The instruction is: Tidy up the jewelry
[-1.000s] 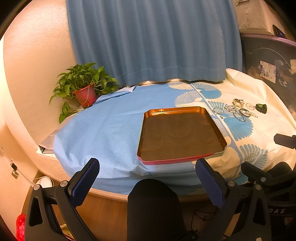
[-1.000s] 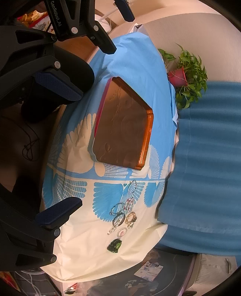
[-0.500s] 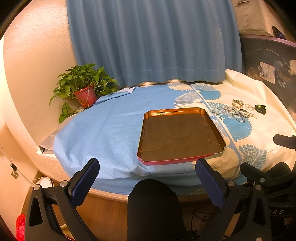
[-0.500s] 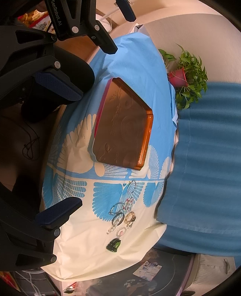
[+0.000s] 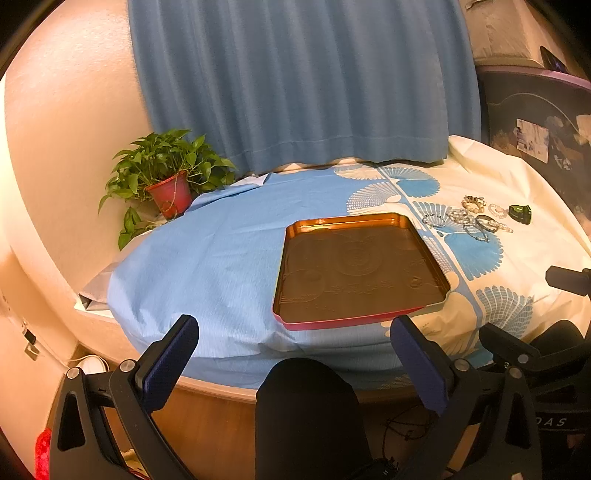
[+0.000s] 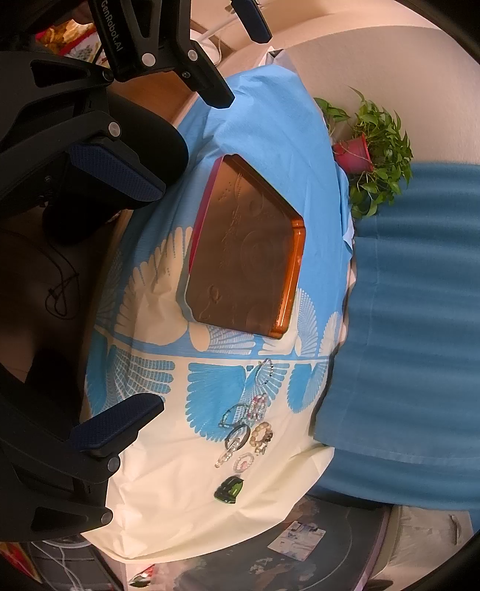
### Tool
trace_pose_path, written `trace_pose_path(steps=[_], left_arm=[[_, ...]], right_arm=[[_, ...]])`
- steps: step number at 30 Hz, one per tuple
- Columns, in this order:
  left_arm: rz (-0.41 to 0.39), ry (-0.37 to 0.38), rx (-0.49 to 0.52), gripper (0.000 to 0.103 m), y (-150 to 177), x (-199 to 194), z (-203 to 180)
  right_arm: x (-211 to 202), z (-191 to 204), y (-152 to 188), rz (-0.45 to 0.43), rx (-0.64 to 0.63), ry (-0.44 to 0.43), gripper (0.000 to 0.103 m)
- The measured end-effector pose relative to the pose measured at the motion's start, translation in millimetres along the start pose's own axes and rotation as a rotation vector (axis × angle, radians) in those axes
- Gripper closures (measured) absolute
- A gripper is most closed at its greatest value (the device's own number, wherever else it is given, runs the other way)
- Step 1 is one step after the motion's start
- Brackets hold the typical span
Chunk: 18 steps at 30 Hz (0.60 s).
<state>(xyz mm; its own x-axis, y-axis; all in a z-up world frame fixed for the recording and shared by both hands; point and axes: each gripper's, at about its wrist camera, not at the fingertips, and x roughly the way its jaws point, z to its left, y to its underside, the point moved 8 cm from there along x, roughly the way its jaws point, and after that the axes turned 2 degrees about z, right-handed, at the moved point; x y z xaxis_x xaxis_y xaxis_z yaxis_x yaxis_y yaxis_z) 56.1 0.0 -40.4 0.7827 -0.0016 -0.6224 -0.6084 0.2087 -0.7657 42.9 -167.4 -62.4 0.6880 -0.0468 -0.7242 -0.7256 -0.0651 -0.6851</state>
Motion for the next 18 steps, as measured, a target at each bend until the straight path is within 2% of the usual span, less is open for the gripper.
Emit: trace_pose_path(steps=[9,13,18], left_arm=[[0.014,0.0,0.01,0.0,-3,1,0],[0.032,0.01,0.032,0.0,-1,12,-13],[0.051,0.03,0.098,0.0,-5,24,-41]], right_arm=[[0,1,2,0.004,0.006,-0.005,0.0],[0,-3,8,0.014,0.025,-0.009,0.0],[12,-45,19,0.033,0.114,-0.001,0.0]])
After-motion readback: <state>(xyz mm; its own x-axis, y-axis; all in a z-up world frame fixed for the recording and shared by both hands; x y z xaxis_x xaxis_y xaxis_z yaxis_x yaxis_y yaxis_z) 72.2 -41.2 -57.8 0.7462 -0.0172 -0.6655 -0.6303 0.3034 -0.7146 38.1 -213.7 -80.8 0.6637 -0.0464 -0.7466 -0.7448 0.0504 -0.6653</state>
